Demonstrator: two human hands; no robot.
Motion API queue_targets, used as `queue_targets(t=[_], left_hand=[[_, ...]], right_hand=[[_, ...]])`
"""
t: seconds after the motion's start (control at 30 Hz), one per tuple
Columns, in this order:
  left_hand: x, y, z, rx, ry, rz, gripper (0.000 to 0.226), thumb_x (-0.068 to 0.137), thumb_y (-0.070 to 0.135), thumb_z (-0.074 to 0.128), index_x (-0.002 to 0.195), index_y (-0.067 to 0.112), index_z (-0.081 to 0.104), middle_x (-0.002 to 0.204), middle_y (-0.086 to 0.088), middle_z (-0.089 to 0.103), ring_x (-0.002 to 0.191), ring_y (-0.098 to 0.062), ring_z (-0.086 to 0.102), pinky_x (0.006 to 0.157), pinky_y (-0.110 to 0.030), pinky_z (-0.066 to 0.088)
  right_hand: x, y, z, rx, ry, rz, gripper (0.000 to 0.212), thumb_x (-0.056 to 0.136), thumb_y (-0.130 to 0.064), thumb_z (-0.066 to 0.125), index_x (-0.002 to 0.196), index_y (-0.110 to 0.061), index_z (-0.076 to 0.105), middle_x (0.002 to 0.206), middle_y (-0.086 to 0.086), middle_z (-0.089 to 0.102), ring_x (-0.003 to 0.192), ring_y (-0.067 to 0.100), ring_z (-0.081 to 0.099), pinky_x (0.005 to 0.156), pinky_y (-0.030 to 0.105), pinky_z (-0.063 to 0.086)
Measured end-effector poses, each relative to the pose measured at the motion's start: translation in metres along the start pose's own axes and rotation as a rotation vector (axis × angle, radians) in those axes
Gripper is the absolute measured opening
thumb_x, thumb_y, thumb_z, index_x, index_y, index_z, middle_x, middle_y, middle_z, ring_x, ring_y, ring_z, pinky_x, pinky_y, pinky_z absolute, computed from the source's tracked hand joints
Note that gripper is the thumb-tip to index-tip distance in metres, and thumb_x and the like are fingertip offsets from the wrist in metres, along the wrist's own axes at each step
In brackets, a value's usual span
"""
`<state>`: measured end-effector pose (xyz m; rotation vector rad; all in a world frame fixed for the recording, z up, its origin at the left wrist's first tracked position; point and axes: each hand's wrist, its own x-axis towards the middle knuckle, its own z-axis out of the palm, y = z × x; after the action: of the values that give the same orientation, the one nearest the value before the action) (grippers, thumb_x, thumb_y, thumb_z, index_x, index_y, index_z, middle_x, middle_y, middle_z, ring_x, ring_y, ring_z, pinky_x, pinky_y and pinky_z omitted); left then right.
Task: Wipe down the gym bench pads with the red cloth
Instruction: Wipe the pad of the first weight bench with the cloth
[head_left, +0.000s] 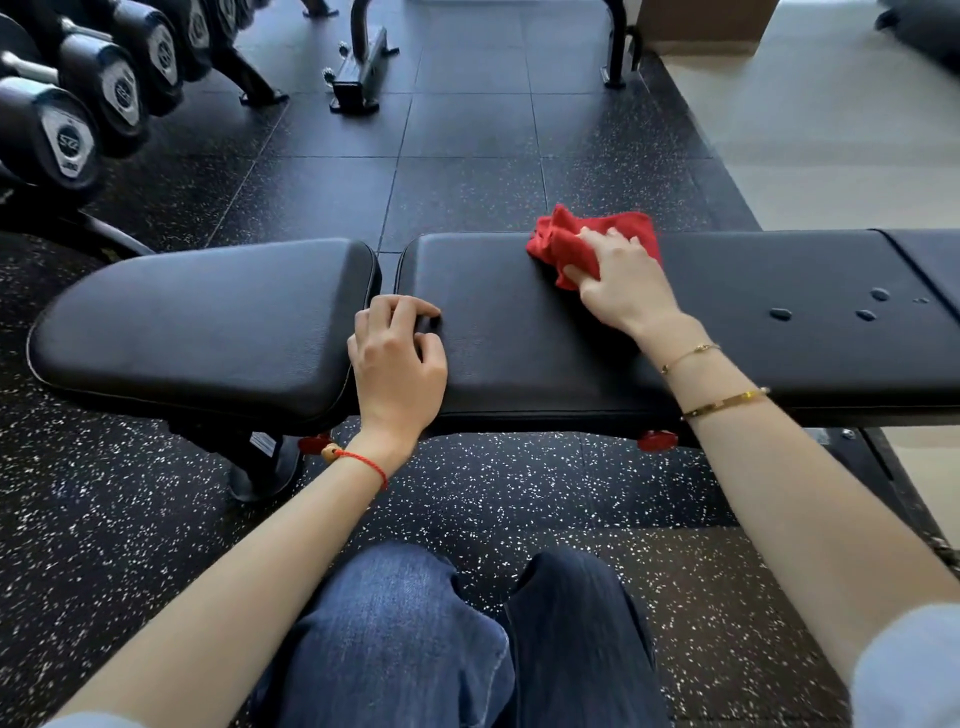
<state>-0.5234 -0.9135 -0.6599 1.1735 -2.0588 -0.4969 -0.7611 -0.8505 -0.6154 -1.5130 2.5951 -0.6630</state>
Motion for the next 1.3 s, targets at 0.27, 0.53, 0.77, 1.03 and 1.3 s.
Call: queue_targets(t=[0.27,0.53,0.77,1.03,1.3], left_hand=[[0.000,-0.003,0.001,0.003,0.004,0.013,0.026,0.083,0.010,0.049,0.102,0.020,0.065,0.112,0.000,0.057,0.107,-0.025,0.048,0.091,-0.035,0.034],[-0.001,-0.002,0.001,0.042,0.018,0.046,0.023,0.087,0.010,0.050,0.102,0.019,0.064,0.111,-0.001,0.057,0.106,-0.023,0.049,0.093,-0.037,0.034],[-0.004,0.003,-0.001,0.161,0.036,0.106,0.022,0.093,0.012,0.048,0.106,0.014,0.065,0.112,-0.005,0.060,0.105,-0.027,0.055,0.096,-0.040,0.035],[-0.002,0.014,-0.001,0.405,-0.004,0.145,0.020,0.095,0.010,0.048,0.109,0.012,0.062,0.114,-0.014,0.061,0.097,-0.036,0.057,0.096,-0.043,0.031],[-0.003,0.036,0.004,0.284,-0.008,0.104,0.038,0.081,-0.004,0.049,0.108,0.015,0.067,0.113,-0.011,0.065,0.110,-0.034,0.055,0.098,-0.043,0.034]], right_hand=[[-0.101,-0.021,-0.002,0.112,-0.127,-0.339,0.046,0.090,-0.023,0.060,0.135,-0.019,0.050,0.147,-0.003,0.043,0.142,0.021,0.028,0.120,0.037,0.015],[-0.067,0.026,-0.028,0.025,-0.009,-0.020,0.046,0.091,-0.026,0.058,0.136,-0.021,0.049,0.144,0.007,0.047,0.139,0.028,0.033,0.112,0.038,0.025],[-0.092,0.002,-0.021,0.060,-0.053,-0.116,0.049,0.090,-0.023,0.060,0.137,-0.017,0.048,0.143,0.013,0.046,0.139,0.031,0.032,0.114,0.035,0.017],[-0.126,0.008,-0.027,0.097,-0.080,-0.191,0.050,0.093,-0.024,0.057,0.140,-0.015,0.044,0.147,0.003,0.043,0.143,0.022,0.026,0.119,0.033,0.011],[-0.113,0.011,-0.020,0.117,-0.066,-0.186,0.049,0.092,-0.024,0.058,0.138,-0.014,0.046,0.144,0.005,0.047,0.142,0.022,0.029,0.119,0.031,0.012]])
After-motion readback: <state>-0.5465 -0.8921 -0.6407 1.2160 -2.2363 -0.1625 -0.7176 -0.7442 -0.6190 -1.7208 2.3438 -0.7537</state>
